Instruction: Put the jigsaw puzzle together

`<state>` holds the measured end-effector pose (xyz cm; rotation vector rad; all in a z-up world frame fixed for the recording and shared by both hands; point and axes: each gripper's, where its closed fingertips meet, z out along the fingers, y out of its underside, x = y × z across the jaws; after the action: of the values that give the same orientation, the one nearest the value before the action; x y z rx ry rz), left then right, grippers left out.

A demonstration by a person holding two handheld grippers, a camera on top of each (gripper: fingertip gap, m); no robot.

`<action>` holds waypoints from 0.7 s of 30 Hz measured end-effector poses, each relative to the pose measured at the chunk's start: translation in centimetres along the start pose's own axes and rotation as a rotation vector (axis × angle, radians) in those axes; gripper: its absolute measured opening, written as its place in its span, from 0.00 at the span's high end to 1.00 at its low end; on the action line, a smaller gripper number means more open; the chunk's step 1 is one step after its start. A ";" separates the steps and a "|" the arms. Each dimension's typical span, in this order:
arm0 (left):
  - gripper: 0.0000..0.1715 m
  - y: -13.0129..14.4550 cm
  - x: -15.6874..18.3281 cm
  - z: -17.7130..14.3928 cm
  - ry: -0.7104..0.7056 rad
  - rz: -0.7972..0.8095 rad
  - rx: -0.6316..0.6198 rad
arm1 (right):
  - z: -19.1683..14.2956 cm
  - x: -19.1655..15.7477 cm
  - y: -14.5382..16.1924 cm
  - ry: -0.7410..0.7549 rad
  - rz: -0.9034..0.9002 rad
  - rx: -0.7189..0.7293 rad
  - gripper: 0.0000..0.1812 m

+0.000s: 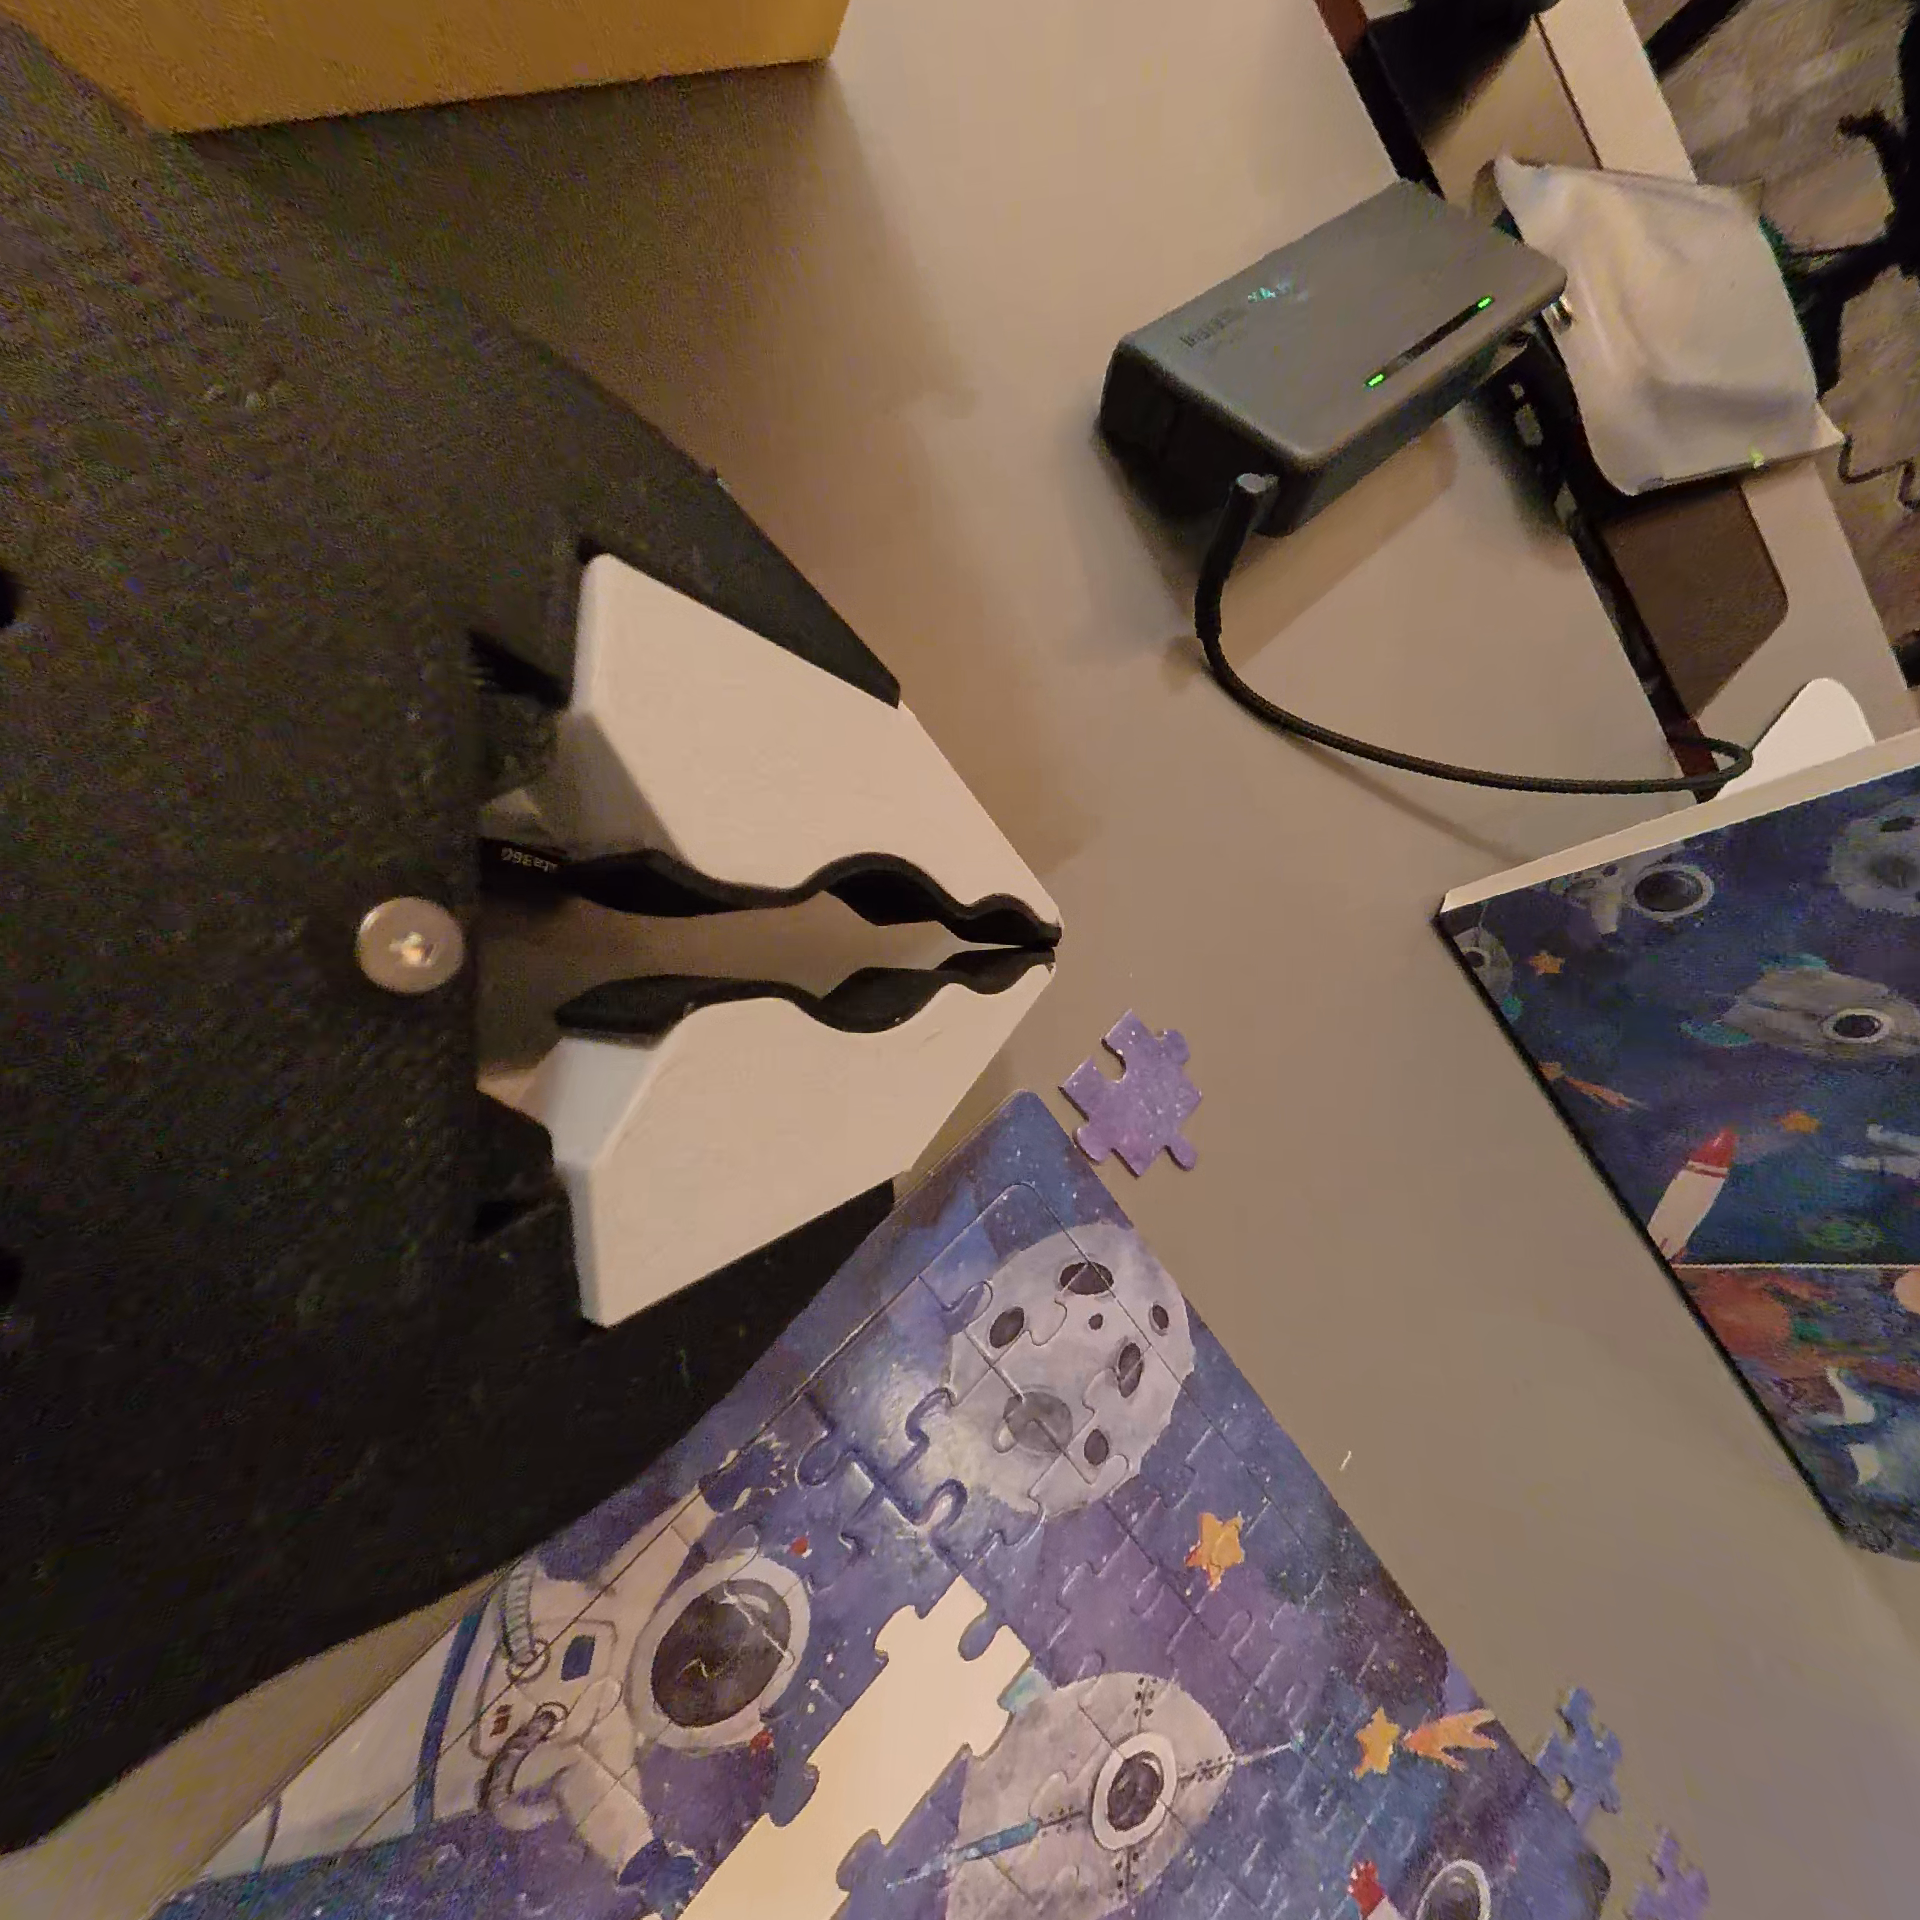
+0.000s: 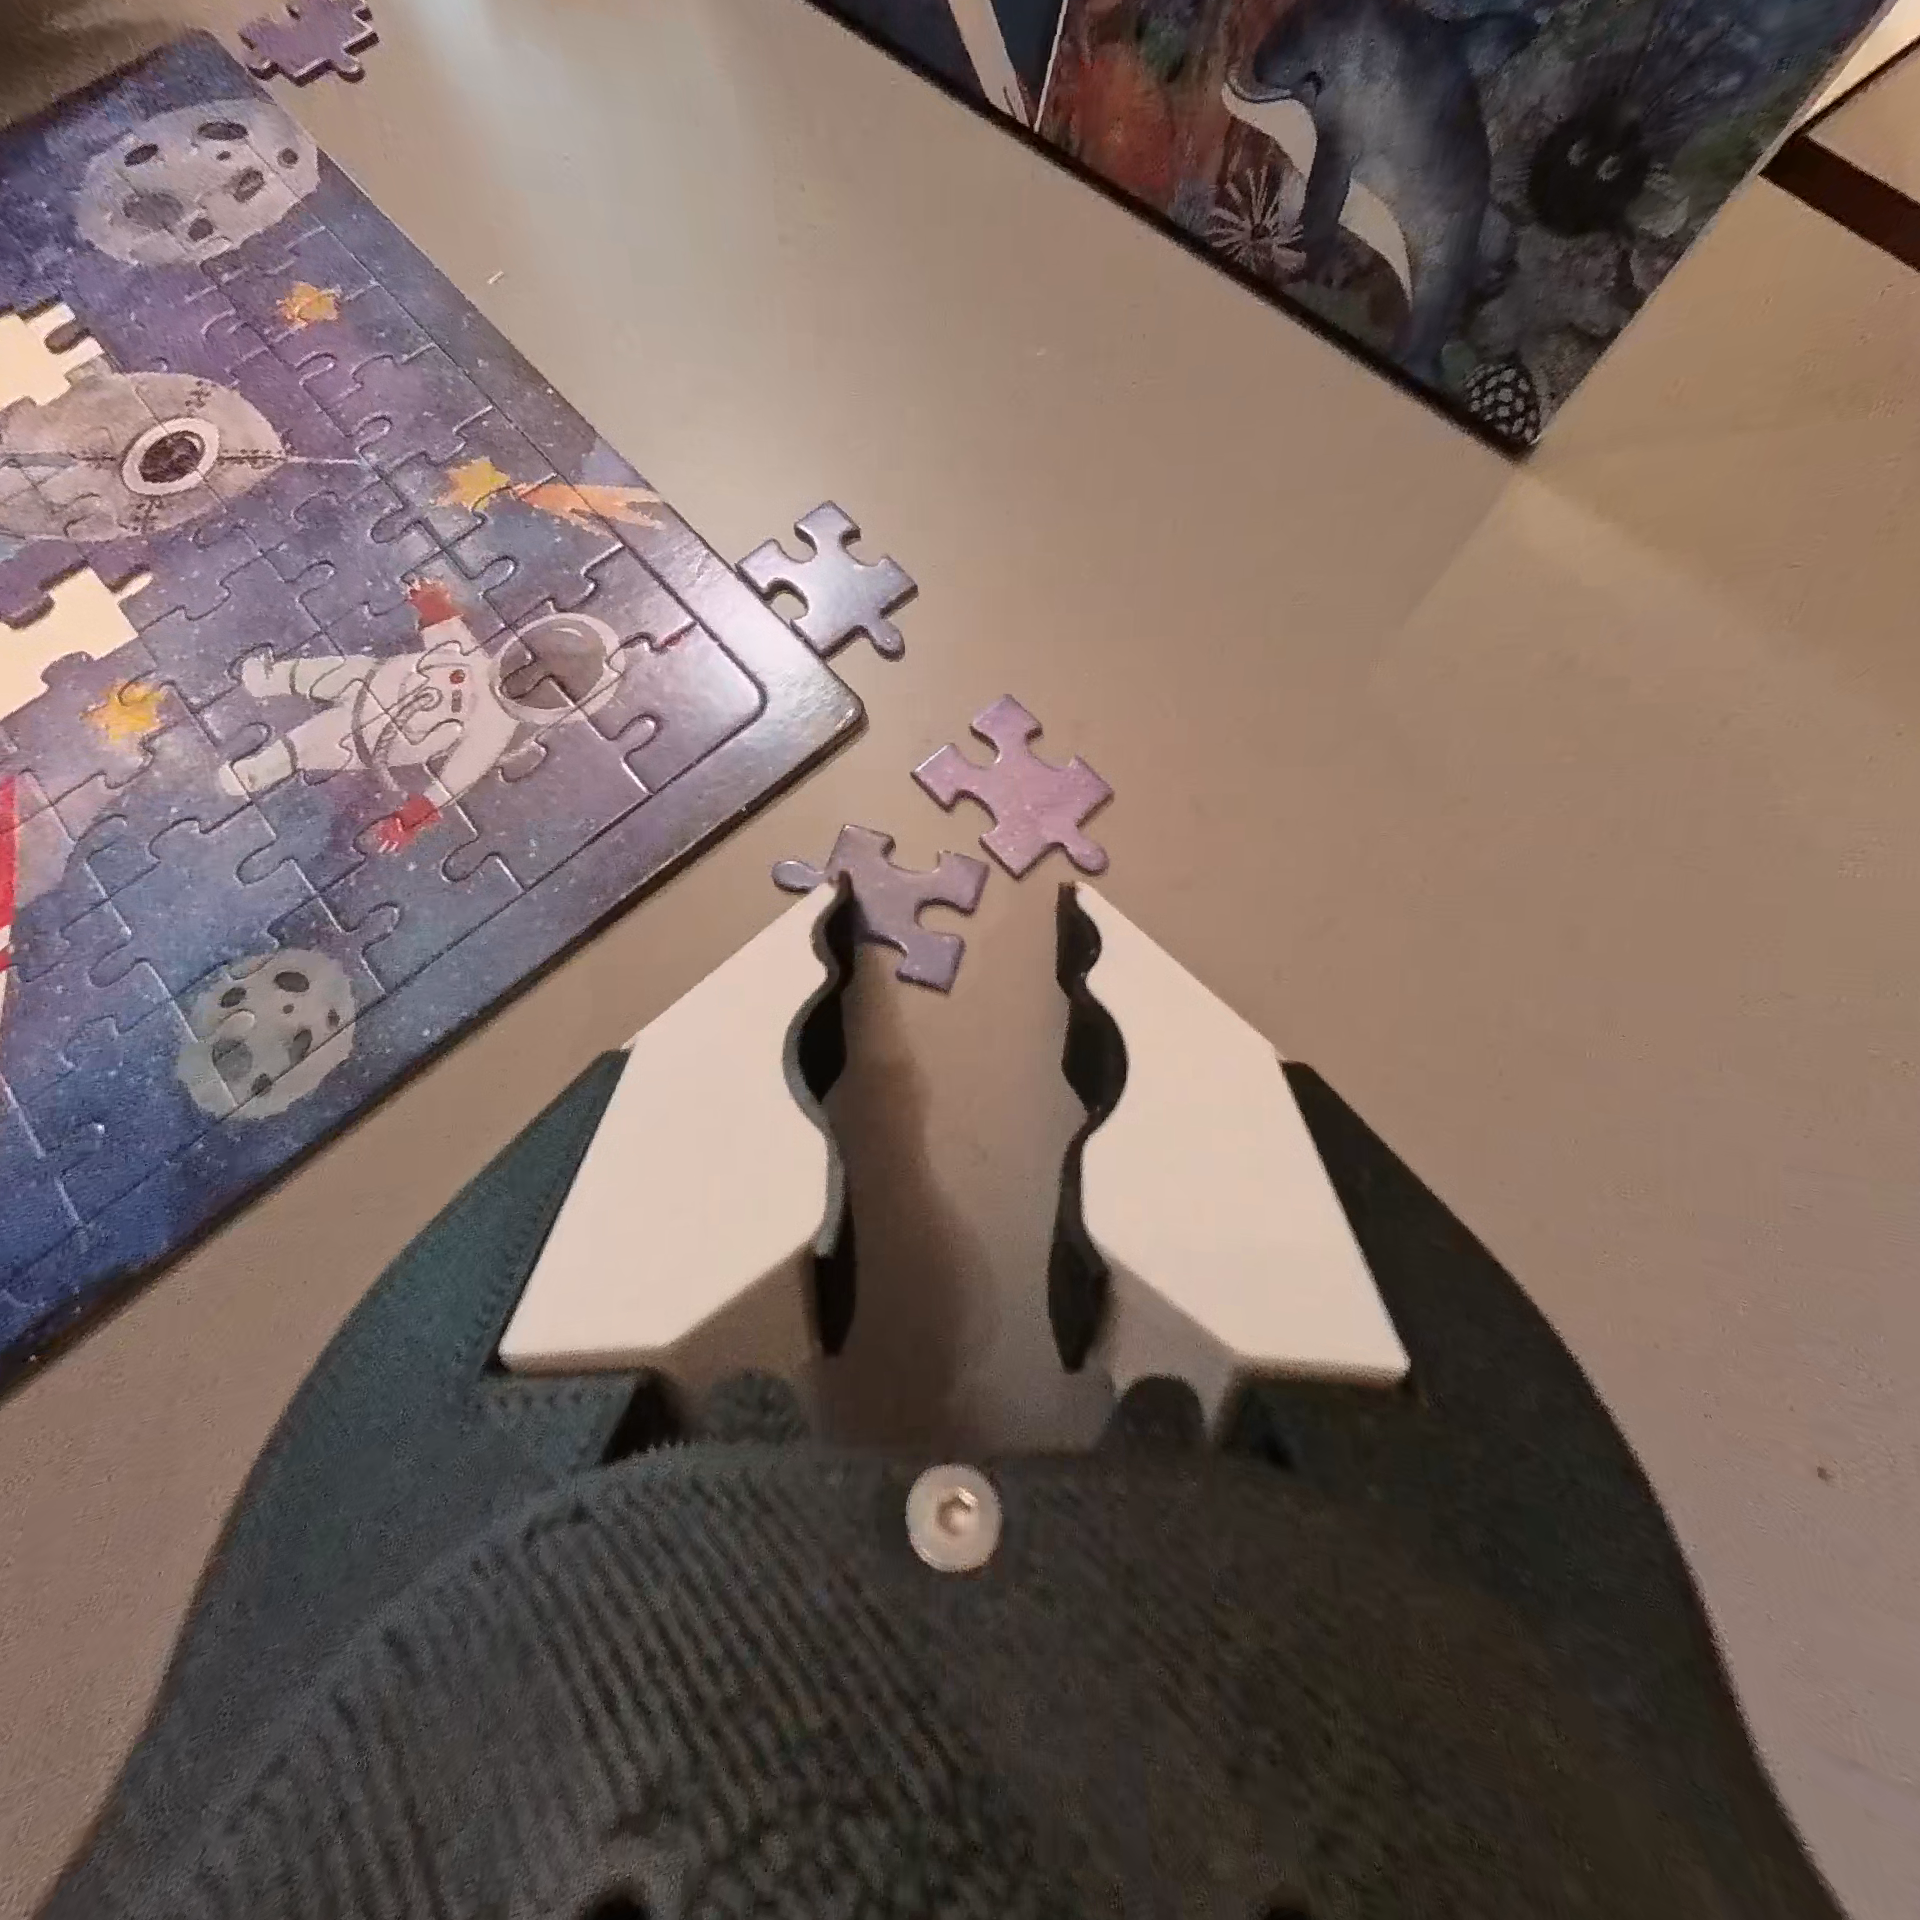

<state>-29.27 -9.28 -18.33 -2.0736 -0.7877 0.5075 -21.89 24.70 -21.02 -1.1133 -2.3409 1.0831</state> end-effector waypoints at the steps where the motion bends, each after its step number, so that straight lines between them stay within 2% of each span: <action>1: 1.00 0.0 0.0 0.1 0.001 0.001 -0.002 | 0.0 0.0 0.0 0.001 0.003 0.000 0.79; 3: 1.00 0.1 0.1 0.1 0.001 0.005 -0.008 | 0.0 0.3 -0.1 0.016 0.008 0.005 0.79; 6: 1.00 0.2 0.2 0.2 0.001 0.012 -0.011 | -0.2 2.0 -0.8 0.122 0.066 0.044 0.81; 9: 1.00 0.2 0.4 0.3 0.007 0.021 -0.020 | 0.1 2.1 -1.6 0.134 0.127 0.069 0.76; 13: 1.00 0.8 0.6 0.7 0.008 0.039 -0.048 | 1.2 2.0 -1.3 0.207 0.073 0.005 0.74; 15: 1.00 1.0 0.7 0.9 0.012 0.043 -0.062 | 1.5 2.1 -1.4 0.213 0.077 -0.005 0.77; 19: 1.00 1.1 0.7 0.9 0.015 0.046 -0.071 | 1.5 2.2 -1.3 0.175 0.129 -0.003 0.91; 21: 1.00 1.2 0.7 0.9 0.016 0.047 -0.073 | 1.4 2.1 -1.2 0.171 0.116 -0.005 0.92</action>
<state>-28.88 -8.77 -19.84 -2.1651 -0.7591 0.4941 -24.64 25.13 -21.09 -1.3029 -2.1713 0.9791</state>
